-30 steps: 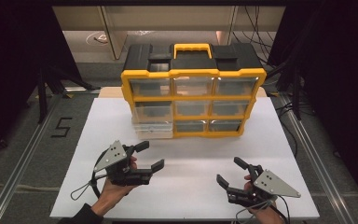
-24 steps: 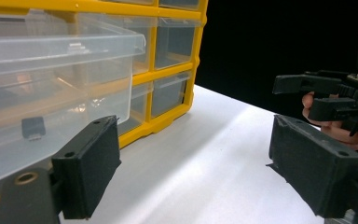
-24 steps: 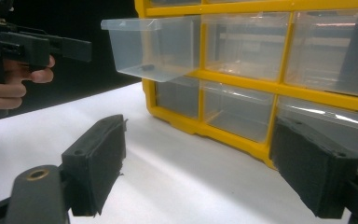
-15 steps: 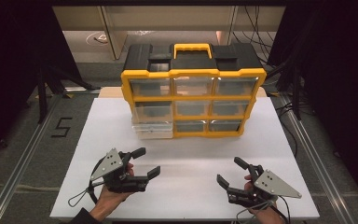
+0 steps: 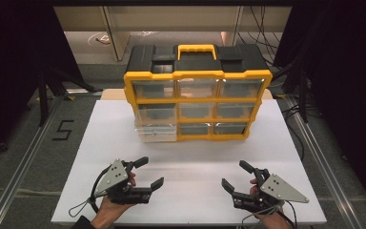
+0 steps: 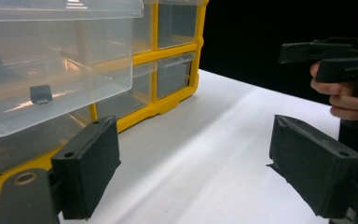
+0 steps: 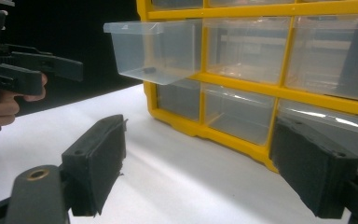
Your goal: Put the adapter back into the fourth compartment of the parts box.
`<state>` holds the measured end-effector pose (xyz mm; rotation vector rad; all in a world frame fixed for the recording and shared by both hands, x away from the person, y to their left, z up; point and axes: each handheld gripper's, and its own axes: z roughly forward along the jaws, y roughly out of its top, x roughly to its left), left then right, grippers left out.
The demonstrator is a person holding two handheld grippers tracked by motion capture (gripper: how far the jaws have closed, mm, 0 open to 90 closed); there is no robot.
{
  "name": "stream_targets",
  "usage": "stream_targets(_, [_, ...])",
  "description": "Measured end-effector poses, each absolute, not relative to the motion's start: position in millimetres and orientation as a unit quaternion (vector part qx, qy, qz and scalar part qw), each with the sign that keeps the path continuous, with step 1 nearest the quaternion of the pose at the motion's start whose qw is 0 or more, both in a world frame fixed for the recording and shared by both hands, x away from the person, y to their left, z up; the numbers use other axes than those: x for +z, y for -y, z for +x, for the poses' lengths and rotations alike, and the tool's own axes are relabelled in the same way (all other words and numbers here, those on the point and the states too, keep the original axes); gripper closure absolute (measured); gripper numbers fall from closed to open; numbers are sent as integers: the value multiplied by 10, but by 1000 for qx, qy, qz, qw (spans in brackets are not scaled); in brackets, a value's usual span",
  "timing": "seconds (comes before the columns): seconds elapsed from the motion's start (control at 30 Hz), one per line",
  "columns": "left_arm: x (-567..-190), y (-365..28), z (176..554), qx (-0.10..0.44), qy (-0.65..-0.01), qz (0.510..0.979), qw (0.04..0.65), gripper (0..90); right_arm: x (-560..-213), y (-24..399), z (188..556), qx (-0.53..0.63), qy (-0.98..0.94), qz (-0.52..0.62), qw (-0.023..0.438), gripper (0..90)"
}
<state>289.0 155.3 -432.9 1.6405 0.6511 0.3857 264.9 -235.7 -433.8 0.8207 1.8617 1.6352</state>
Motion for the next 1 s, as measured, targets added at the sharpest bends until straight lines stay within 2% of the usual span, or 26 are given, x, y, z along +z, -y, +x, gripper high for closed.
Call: stream_targets(1.0, [-4349, -1555, 2926, 154, -298, 703, 627, 157, -4339, 2353, 2650, 605, -689, 301, 262, 196])
